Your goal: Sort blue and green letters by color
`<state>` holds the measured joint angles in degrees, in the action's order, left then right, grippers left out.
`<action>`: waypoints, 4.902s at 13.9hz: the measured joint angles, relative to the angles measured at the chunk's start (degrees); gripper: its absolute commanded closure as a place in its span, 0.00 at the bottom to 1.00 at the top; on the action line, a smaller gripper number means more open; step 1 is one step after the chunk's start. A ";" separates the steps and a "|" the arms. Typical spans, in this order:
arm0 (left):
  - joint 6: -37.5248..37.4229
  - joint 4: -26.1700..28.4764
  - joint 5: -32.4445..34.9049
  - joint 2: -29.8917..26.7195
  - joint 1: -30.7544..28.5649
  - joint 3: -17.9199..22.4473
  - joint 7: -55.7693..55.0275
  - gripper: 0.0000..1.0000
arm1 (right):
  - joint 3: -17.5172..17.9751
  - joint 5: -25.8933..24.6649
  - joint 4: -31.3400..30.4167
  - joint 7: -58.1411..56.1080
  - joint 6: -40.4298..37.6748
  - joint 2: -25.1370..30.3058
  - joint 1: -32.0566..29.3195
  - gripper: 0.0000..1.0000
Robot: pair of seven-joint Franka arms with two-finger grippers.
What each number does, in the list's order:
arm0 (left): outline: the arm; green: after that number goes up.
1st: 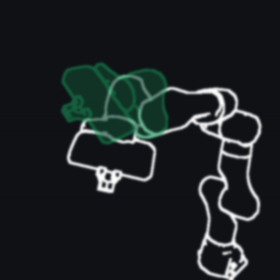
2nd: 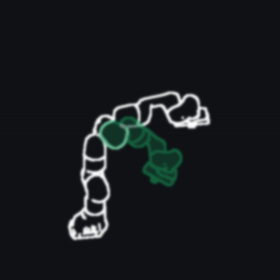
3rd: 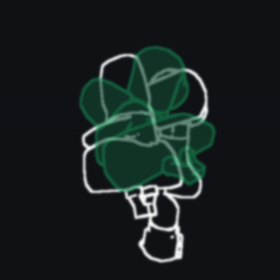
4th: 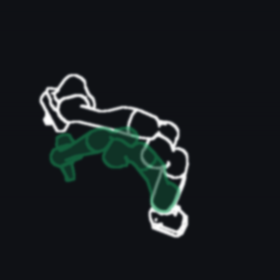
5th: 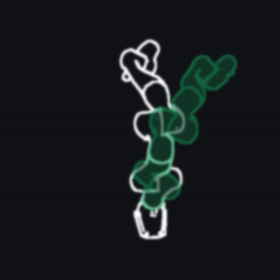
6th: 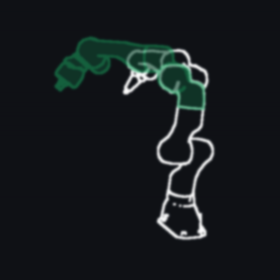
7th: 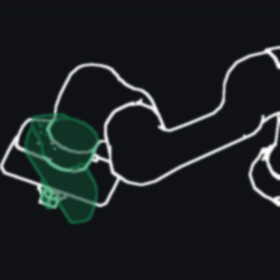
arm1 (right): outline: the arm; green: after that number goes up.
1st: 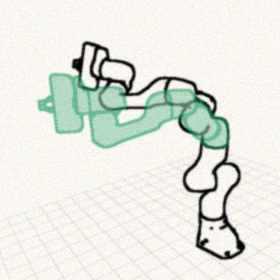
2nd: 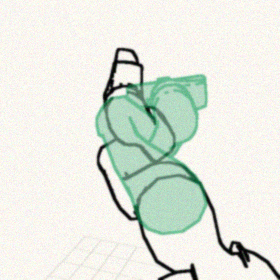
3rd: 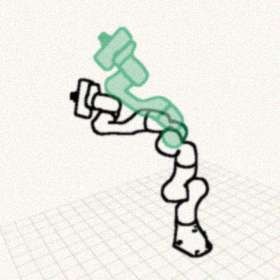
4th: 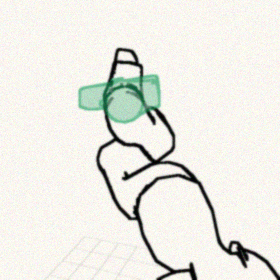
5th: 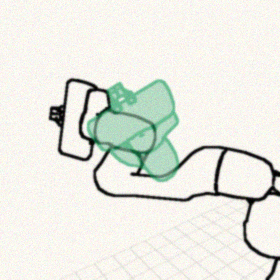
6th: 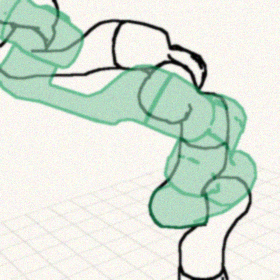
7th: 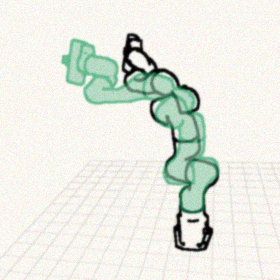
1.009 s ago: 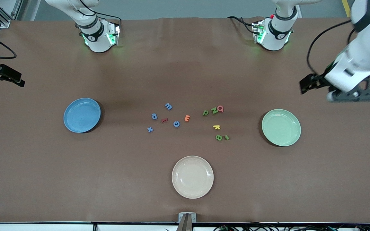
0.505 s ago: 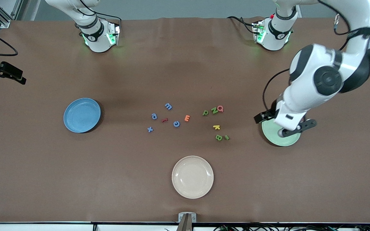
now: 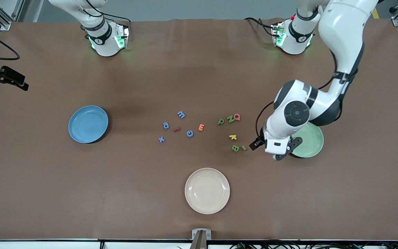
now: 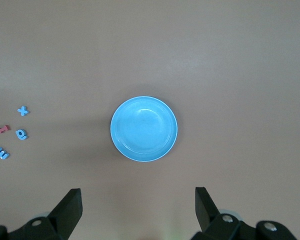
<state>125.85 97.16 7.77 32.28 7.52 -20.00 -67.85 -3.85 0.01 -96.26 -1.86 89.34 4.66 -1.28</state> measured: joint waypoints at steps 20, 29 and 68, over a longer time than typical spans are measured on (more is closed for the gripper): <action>2.31 -2.55 3.10 7.13 -0.86 0.30 -1.16 1.00 | 0.16 0.50 2.56 0.02 8.14 -15.67 2.25 0.00; -12.96 2.08 4.00 -3.24 -12.80 0.34 18.86 0.99 | 0.57 4.29 -2.57 18.41 17.84 -18.38 11.03 0.00; 12.09 -6.51 3.99 16.45 0.88 -4.53 -18.06 0.46 | -0.10 0.98 -12.27 20.65 58.89 -40.79 36.01 0.32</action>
<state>137.93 90.66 11.76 48.73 8.40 -24.53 -85.92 -3.95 0.99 -108.52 18.79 148.22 -36.12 34.73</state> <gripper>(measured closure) 0.352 0.286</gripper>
